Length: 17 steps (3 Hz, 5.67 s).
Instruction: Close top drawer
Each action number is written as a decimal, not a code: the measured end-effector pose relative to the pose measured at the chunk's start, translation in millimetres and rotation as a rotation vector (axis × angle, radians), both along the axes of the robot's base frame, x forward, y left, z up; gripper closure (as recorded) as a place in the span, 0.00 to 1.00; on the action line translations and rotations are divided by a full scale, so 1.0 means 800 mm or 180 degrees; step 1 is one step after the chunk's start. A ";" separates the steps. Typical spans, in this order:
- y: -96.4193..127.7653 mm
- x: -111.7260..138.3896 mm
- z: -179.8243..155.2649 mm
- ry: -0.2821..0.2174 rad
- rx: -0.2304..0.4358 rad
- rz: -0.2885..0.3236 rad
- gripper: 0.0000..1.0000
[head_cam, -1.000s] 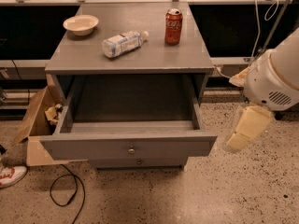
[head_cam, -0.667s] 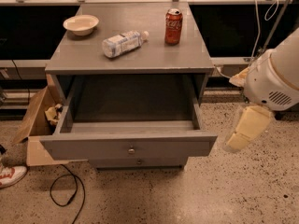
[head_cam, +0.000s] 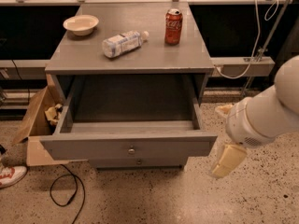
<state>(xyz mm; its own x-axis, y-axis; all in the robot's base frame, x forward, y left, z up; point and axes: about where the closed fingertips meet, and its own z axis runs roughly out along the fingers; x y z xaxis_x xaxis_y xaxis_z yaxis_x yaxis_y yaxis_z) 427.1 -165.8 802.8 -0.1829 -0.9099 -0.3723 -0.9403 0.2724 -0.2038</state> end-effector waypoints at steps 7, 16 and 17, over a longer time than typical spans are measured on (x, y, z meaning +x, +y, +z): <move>0.015 0.046 -0.186 0.0071 0.0274 0.0271 1.00; 0.091 0.275 -0.249 -0.0664 0.0500 0.0908 1.00; 0.077 0.287 -0.235 -0.0794 0.0679 0.0708 1.00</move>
Offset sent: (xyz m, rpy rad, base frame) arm 0.0079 -0.0010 -0.1319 0.1220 0.0403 0.0458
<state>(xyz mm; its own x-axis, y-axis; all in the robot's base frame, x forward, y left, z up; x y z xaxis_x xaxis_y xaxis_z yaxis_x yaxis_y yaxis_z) 657.1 -104.3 614.8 0.1299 -0.8146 -0.5653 -0.9099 0.1285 -0.3944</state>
